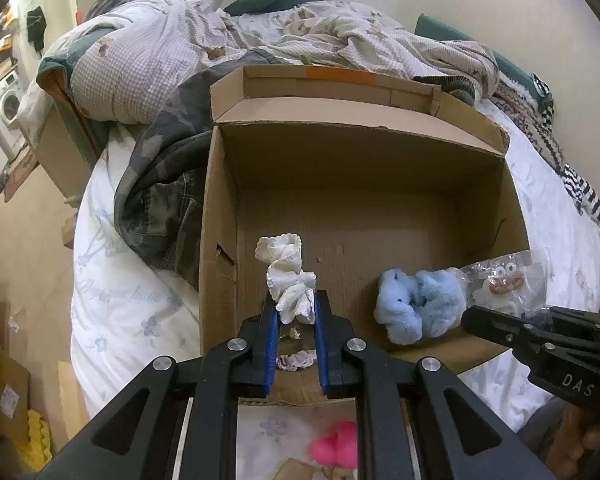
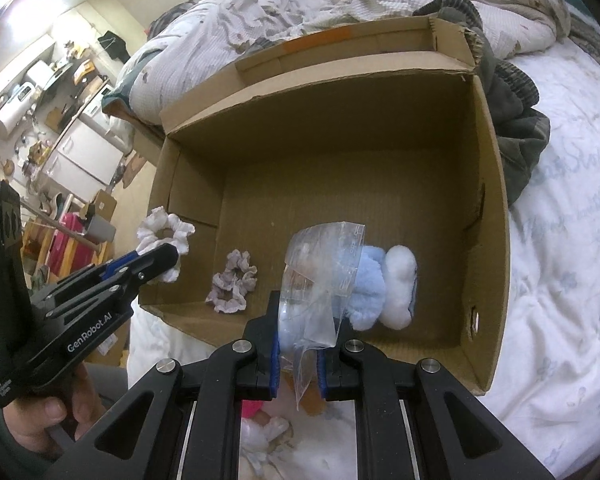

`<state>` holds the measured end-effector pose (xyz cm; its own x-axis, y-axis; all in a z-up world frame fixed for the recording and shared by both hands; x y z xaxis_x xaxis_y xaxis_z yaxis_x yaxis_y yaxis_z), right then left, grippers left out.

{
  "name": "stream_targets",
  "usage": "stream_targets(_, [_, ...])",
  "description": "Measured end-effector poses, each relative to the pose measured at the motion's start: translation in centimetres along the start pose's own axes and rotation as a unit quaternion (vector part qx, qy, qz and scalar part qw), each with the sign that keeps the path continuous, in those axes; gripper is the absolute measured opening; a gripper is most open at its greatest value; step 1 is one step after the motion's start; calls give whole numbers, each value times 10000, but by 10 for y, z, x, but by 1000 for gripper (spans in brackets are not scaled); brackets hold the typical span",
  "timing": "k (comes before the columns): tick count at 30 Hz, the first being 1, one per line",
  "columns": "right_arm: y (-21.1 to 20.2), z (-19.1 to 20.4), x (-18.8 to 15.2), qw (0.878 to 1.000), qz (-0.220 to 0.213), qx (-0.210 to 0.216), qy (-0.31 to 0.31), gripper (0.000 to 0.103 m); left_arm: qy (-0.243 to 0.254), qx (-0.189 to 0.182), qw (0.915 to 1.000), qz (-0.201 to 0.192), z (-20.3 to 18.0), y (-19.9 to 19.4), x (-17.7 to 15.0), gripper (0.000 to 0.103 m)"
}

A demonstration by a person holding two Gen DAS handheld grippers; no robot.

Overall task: Organize soft objects
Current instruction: 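Lower the white scrunchie and clear bag into the box and open both tools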

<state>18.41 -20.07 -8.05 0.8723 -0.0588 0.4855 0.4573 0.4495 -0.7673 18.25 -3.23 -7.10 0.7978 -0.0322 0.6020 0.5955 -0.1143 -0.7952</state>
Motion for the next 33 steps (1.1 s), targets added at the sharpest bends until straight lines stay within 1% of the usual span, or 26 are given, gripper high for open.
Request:
stream_targets(11, [4, 1, 0, 10000, 68, -55, -25, 15, -36, -5, 10000, 5, 0, -1, -1, 14])
stream_targets(13, [4, 1, 0, 9999, 75, -65, -20, 15, -31, 19, 10000, 3, 0, -2, -1, 19])
stream_targets(17, [6, 1, 0, 9999, 90, -83, -34, 15, 20, 27, 10000, -30, -2, -4, -1, 23])
stream_targets(18, [7, 1, 0, 9999, 90, -88, -39, 15, 37, 35, 10000, -23, -3, -4, -1, 27])
stream_targets(20, [7, 1, 0, 9999, 89, -90, -41, 15, 35, 37, 10000, -23, -4, -4, -1, 37])
stream_targets(21, [7, 2, 0, 9999, 89, -91, -42, 15, 22, 51, 10000, -35, -3, -5, -1, 49])
stream_targets(22, [7, 2, 0, 9999, 90, -92, -41, 15, 10, 68, 10000, -60, -3, -6, 0, 57])
stream_targets(24, [7, 2, 0, 9999, 91, -93, -45, 15, 6, 118, 9998, -149, -2, -9, 1, 59])
stream_targets(26, [7, 2, 0, 9999, 97, -89, -48, 15, 31, 173, 9997, -142, -2, -9, 2, 59])
stream_targets(33, [7, 3, 0, 9999, 88, -87, -45, 15, -24, 194, 9998, -106, 0, -7, 2, 59])
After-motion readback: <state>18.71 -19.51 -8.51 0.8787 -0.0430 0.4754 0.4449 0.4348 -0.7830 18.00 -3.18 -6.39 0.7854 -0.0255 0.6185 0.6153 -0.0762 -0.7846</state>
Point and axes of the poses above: each gripper's, at about its wrist camera, not at the fingertips, and y roughly the way its jaws point, z to its left, x to its top, the point moved 3 cm from there along y, roughly the way its jaws point, and after that the axes turned 6 degrees about -z, right-handed, at the moved point
